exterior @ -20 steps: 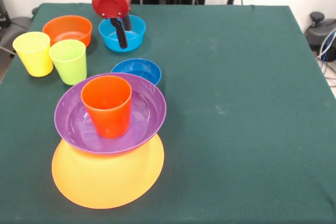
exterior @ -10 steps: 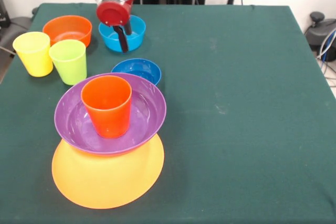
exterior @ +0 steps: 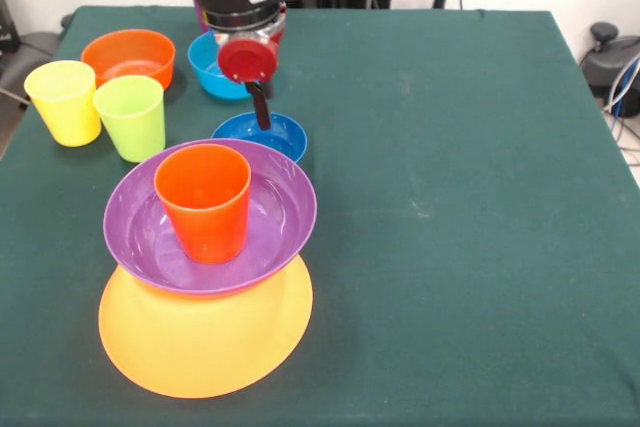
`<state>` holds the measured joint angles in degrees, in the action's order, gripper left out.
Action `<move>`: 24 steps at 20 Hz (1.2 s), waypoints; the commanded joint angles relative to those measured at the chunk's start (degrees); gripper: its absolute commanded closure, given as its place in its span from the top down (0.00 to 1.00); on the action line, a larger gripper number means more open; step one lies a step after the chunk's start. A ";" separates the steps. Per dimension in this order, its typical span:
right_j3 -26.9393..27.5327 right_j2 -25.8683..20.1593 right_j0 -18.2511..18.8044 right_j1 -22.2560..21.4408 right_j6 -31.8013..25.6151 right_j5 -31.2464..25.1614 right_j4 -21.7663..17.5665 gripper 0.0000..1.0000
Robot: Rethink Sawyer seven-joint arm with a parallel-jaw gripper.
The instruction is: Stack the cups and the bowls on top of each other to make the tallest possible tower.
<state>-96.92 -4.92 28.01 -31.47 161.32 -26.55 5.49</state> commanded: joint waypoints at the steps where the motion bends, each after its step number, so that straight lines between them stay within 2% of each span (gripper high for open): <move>1: -0.18 -6.57 -1.05 4.61 -5.52 4.60 -4.57 1.00; 14: -0.62 -8.41 -0.80 8.98 -5.56 6.23 -4.86 1.00; 24: 2.72 -9.20 -0.24 13.20 -5.63 7.83 -6.70 1.00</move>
<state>-96.96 -8.82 28.01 -22.40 161.32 -23.44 3.15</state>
